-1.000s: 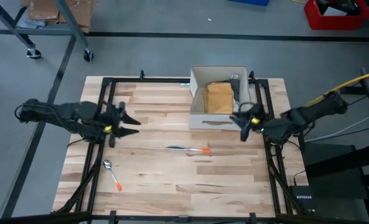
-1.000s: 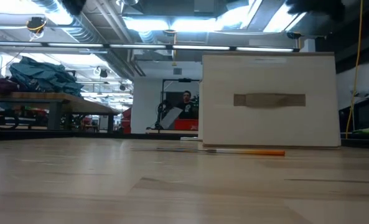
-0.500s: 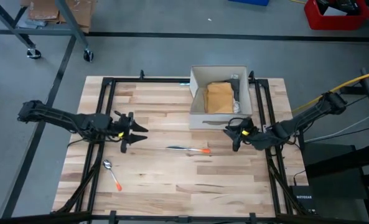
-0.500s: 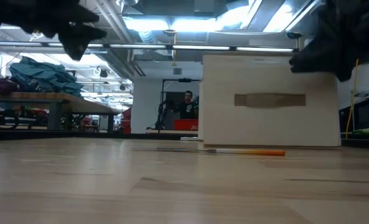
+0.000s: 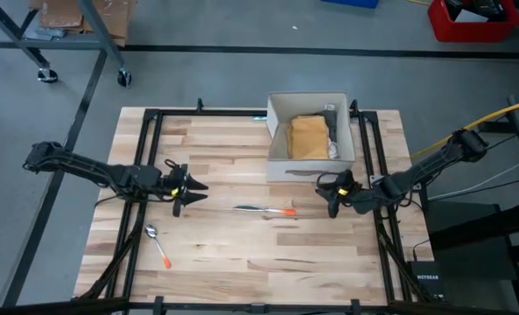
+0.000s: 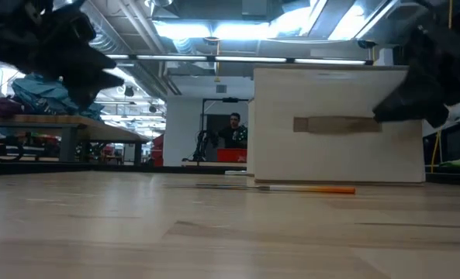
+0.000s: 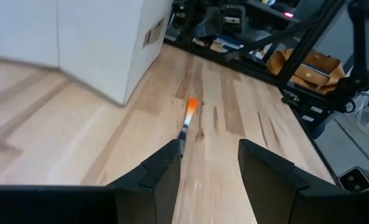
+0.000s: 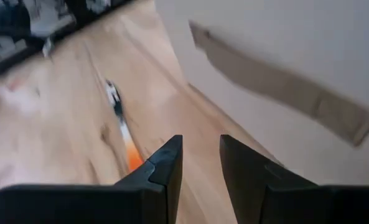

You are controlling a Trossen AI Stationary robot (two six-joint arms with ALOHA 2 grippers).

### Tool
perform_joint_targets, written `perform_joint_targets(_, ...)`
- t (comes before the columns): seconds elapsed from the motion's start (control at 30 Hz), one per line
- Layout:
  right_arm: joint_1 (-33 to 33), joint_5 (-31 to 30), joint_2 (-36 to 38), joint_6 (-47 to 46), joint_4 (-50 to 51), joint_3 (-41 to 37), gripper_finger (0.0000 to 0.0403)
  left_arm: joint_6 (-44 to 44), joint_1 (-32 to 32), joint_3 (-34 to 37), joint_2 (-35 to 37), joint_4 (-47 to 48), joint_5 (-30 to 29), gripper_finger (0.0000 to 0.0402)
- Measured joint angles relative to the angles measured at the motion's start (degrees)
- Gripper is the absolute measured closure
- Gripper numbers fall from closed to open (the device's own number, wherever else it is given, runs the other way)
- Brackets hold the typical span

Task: Fold towel
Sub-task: Return to Home Position

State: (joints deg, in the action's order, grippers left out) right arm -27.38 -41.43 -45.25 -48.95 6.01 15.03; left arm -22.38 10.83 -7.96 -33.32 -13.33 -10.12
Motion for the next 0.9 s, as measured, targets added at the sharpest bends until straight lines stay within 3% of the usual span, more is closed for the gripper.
perform_joint_targets(0.3, 0.01, 3.46, 0.0, -0.83, 0.21, -6.88, 0.0292, -2.46, 0.0, 1.09, -0.02, 0.75, -0.14, 0.0249)
perform_joint_targets(0.53, 0.01, 4.01, 0.02, -0.17, 4.51, -7.66, 0.0292, -1.64, 0.0, 1.09, -0.02, 4.22, -0.11, 0.0249)
perform_joint_targets(0.9, 0.02, 13.25, 0.0, -0.27, 4.49, -7.7, 0.0292, -1.65, 0.0, 1.07, -0.02, 13.79, -0.08, 0.0249)
